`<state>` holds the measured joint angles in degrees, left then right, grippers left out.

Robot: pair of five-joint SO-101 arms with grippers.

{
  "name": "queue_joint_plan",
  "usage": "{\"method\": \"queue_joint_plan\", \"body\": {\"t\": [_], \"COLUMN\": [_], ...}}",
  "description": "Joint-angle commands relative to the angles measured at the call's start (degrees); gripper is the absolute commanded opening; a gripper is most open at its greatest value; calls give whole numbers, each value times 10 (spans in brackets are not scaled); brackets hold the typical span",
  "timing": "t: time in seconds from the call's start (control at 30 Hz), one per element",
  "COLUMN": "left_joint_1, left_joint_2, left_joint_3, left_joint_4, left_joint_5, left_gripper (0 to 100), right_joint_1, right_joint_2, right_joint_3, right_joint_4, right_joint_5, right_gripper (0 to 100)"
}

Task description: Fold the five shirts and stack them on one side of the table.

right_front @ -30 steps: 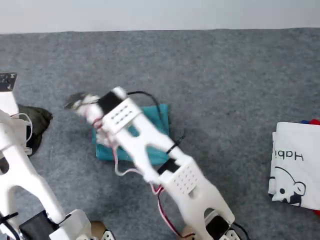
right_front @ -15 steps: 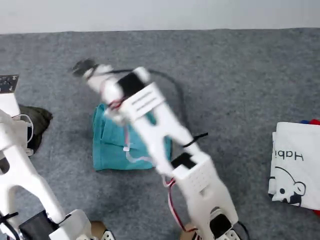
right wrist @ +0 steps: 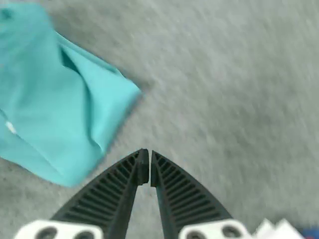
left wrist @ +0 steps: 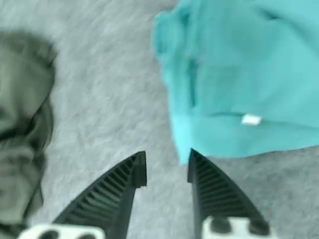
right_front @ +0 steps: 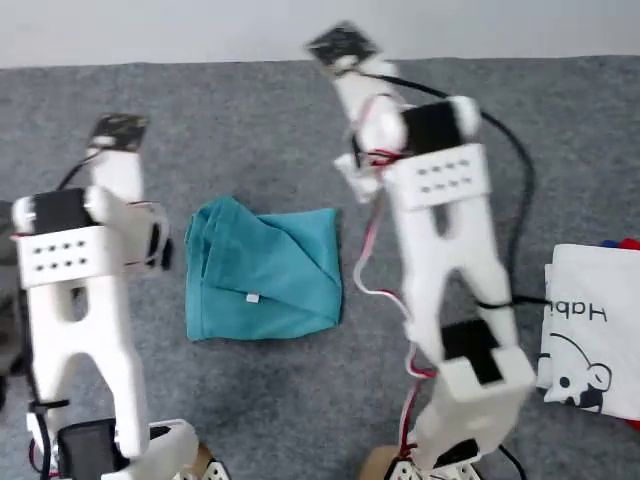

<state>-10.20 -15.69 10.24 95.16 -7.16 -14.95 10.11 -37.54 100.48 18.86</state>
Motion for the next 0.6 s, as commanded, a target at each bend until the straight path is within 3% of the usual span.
{"method": "queue_joint_plan", "body": {"t": [0.0,0.27,0.57], "left_joint_1": [51,56,57], "left_joint_2": [24,153,216], "left_joint_3": [-4,-7,-64], "left_joint_4": [-36,-112,-135], "left_joint_5": [10,5,-26], "left_gripper": [179,203,203], "right_joint_1": [65,194,255], "right_joint_2": [-113,-284,-442], "right_joint_3": [69,248,412], "right_joint_4": [25,24,23], "right_joint_5": [-6,-6,-2], "right_gripper": [16,16,16]}}
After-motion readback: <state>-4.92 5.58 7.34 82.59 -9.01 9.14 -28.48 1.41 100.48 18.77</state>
